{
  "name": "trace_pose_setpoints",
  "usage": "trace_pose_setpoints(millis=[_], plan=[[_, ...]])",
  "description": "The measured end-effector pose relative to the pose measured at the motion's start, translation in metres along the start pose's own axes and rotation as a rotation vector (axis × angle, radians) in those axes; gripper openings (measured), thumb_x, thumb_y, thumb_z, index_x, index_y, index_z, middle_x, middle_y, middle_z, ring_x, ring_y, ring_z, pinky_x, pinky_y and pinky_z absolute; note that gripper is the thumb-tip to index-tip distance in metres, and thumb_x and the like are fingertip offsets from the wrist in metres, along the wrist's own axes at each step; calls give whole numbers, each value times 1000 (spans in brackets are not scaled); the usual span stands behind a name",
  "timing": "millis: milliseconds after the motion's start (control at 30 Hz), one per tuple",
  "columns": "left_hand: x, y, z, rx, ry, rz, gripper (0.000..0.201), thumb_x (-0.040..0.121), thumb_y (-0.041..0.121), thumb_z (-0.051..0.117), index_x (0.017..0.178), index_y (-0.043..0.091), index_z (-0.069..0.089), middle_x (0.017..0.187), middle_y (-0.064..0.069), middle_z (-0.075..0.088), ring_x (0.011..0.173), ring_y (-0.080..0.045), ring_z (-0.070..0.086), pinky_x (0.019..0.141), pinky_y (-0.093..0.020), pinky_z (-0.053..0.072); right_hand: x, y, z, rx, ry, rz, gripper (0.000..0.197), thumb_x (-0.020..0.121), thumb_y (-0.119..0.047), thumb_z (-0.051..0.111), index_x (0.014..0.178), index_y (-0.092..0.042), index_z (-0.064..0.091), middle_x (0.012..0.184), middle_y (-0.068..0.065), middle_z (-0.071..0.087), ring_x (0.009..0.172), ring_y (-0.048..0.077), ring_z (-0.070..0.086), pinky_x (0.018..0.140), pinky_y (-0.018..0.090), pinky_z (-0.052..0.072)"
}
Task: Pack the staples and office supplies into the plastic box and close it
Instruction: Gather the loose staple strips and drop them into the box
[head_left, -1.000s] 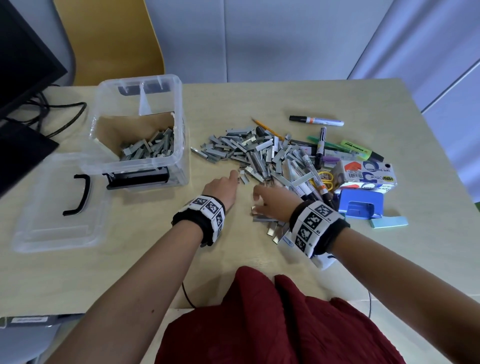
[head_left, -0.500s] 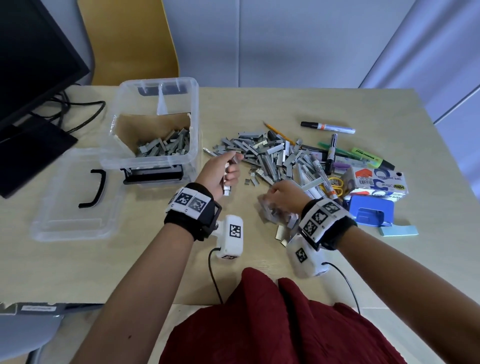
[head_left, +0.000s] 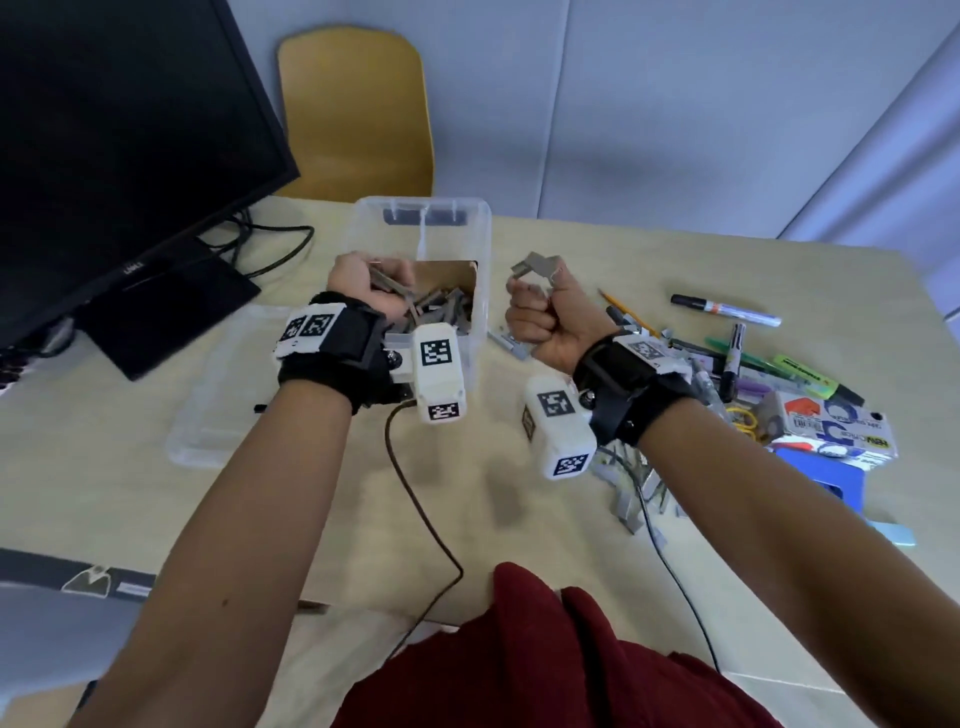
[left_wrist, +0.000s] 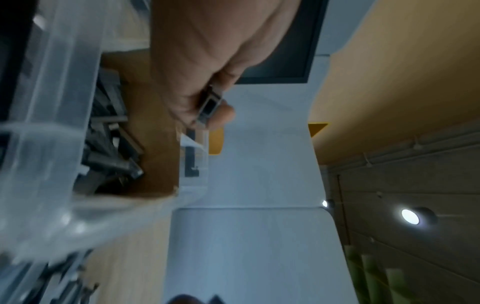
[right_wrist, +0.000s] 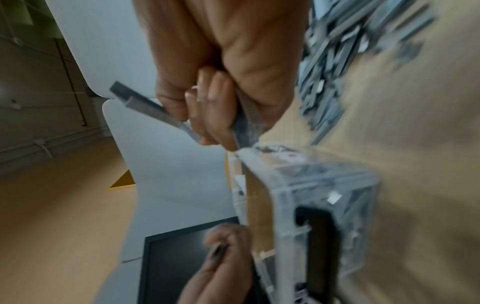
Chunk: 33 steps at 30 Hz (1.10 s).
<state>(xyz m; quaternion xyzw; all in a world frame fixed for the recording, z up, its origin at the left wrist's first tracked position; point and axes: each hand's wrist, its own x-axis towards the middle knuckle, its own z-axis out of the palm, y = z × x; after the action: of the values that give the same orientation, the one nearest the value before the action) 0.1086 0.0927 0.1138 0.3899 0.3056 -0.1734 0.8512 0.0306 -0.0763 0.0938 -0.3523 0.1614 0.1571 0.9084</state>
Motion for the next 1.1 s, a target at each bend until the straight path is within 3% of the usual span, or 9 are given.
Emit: trace_pose_setpoints(millis=[167,300,400,500,600,767,867,967,1100], plan=[[1,12,-2,377,52,36,28,99,14,32,73,7,41,76,-8,43,67,-19,43,58,-28,43,28,-2,36,-14,72,2,21,83,-15,35,63,-10,42,46,3,42,29,9,25,26,14,18],[6,22,-11,554,27,119,35,98,22,38,123,1,51,122,-13,52,126,-25,44,109,-37,30,52,6,46,-171,230,15,21,83,-8,32,64,-10,37,54,9,44,29,10,29,29,11,22],[9,28,-23,704,89,340,31,92,14,44,117,3,61,115,-8,60,101,-19,55,92,-30,42,70,15,51,-201,339,54,20,92,-7,32,76,-6,44,72,11,44,40,14,45,35,16,37],[17,29,-39,1099,242,523,35,91,13,45,124,15,57,132,-6,47,123,-25,40,100,-35,37,79,23,55,-145,394,88,23,91,-5,39,113,0,43,96,16,44,67,25,51,69,35,52],[20,16,-55,1257,157,519,49,94,4,36,139,21,38,144,-8,35,131,-26,34,103,-35,33,81,28,57,-139,346,92,18,92,-7,37,108,-2,42,96,16,44,81,32,50,85,54,46],[21,2,-69,1236,132,562,60,92,-4,27,143,27,29,143,-10,41,128,-29,42,106,-42,37,78,37,52,-236,356,22,20,82,3,43,96,-11,45,90,14,36,70,26,35,69,39,38],[19,1,-66,1392,193,605,61,89,-6,36,143,20,30,143,-11,38,132,-29,34,108,-43,33,56,30,49,-339,268,30,13,92,-6,46,97,-6,58,89,12,55,71,23,52,74,35,46],[8,-8,-53,1527,234,799,53,85,-5,45,135,10,39,143,-12,35,135,-28,28,109,-44,28,32,14,27,-382,211,-53,20,94,-9,44,95,-4,63,87,6,68,78,19,66,79,30,54],[-12,-40,-25,1438,24,1071,34,83,-6,44,115,3,52,125,-14,46,119,-28,41,98,-34,34,6,-9,-16,-435,301,-119,22,94,-11,40,87,-8,61,70,1,71,64,14,69,68,25,54]])
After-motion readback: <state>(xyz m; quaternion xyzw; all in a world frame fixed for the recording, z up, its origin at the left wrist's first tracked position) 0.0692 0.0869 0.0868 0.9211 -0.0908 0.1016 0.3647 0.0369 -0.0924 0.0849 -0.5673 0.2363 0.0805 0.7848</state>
